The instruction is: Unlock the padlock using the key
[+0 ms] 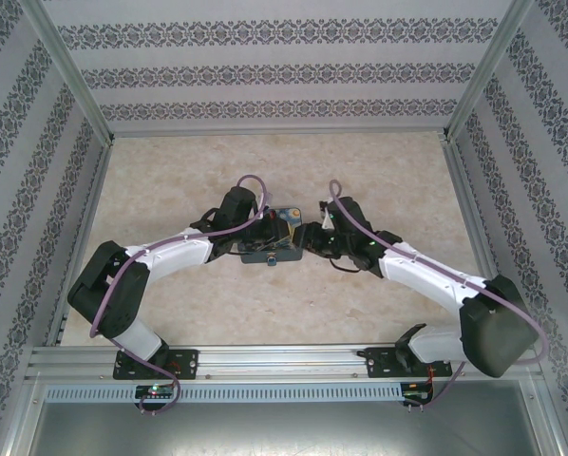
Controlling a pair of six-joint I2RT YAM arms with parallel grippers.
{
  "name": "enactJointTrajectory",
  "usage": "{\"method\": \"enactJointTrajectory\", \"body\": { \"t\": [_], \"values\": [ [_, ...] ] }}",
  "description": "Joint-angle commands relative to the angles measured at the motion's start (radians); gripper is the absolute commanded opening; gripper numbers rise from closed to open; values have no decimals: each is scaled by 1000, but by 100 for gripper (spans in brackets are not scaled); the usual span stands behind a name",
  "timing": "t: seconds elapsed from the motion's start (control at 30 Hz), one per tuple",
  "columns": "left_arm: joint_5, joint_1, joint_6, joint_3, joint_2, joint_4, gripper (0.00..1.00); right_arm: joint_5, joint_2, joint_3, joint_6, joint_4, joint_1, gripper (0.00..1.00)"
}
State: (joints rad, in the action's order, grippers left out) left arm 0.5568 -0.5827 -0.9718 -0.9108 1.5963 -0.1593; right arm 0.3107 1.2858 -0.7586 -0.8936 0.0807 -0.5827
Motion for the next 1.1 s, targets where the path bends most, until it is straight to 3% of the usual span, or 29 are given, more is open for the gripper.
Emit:
{"method": "enactJointTrajectory", "body": {
  "t": [0.0, 0.07, 0.13, 0.27, 0.4, 0.57, 0.83, 1.07],
  "values": [
    [-25, -4, 86, -37, -25, -67, 0, 25, -95, 42, -1, -38, 70, 61],
    [-26, 4, 126, -40, -43, -99, 0, 56, -133, 57, 1, -55, 117, 74],
    [-26, 13, 168, -49, -58, -127, 0, 55, -170, 68, 3, -60, 157, 97],
    [0, 31, 209, -64, -64, -201, 0, 53, -219, 80, -11, -96, 213, 98],
    [13, 45, 206, -56, -60, -308, 0, 186, -213, 124, -58, -306, 264, 98],
    [27, 54, 141, -36, -41, -448, 0, 353, -156, 142, -59, -556, 274, 80],
    [44, 58, 55, -11, -21, -540, 0, 451, -62, 113, -25, -649, 272, 53],
    [63, 58, 41, 1, -28, -528, 0, 470, 0, 107, -50, -730, 254, 44]
  ]
}}
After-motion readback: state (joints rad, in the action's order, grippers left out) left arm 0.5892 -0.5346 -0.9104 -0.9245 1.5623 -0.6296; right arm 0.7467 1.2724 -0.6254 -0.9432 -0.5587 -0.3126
